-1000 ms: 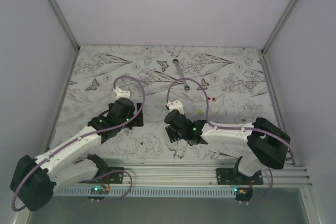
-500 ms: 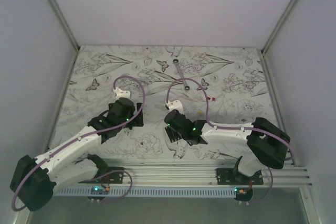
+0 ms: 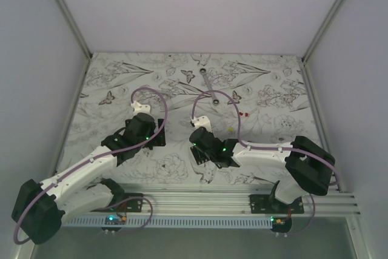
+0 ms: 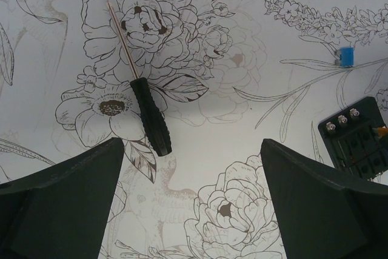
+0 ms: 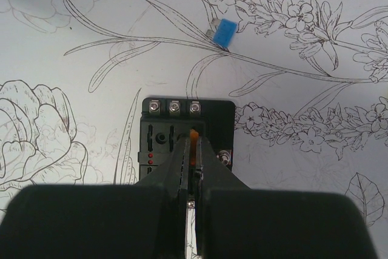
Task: Snap on the fuse box
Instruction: Install the fuse at the fuse box base.
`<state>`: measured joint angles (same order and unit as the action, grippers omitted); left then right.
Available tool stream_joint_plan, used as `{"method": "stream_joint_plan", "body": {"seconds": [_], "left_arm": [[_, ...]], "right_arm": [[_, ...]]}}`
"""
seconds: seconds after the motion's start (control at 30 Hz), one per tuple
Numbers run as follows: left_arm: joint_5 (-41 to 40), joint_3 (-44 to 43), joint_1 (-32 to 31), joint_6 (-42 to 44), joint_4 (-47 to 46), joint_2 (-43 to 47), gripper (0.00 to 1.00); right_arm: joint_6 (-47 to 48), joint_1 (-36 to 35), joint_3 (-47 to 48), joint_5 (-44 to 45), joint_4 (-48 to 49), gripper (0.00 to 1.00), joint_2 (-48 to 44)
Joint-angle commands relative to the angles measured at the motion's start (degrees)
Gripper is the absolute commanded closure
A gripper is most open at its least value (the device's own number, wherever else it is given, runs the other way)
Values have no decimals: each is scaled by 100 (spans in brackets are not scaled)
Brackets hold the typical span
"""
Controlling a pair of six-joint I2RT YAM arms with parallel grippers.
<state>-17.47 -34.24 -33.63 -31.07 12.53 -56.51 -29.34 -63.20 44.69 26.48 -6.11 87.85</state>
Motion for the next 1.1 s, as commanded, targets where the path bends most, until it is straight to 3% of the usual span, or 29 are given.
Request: {"method": "stream_joint_plan", "body": {"seconds": [0.0, 1.07], "left_arm": [[36, -30, 40, -47, 170, 65, 0], [42, -30, 40, -48, 171, 70, 0]], "right_arm": [[-61, -58, 5, 108, 175, 100, -115], [38, -56, 184, 7, -41, 100, 527]]}}
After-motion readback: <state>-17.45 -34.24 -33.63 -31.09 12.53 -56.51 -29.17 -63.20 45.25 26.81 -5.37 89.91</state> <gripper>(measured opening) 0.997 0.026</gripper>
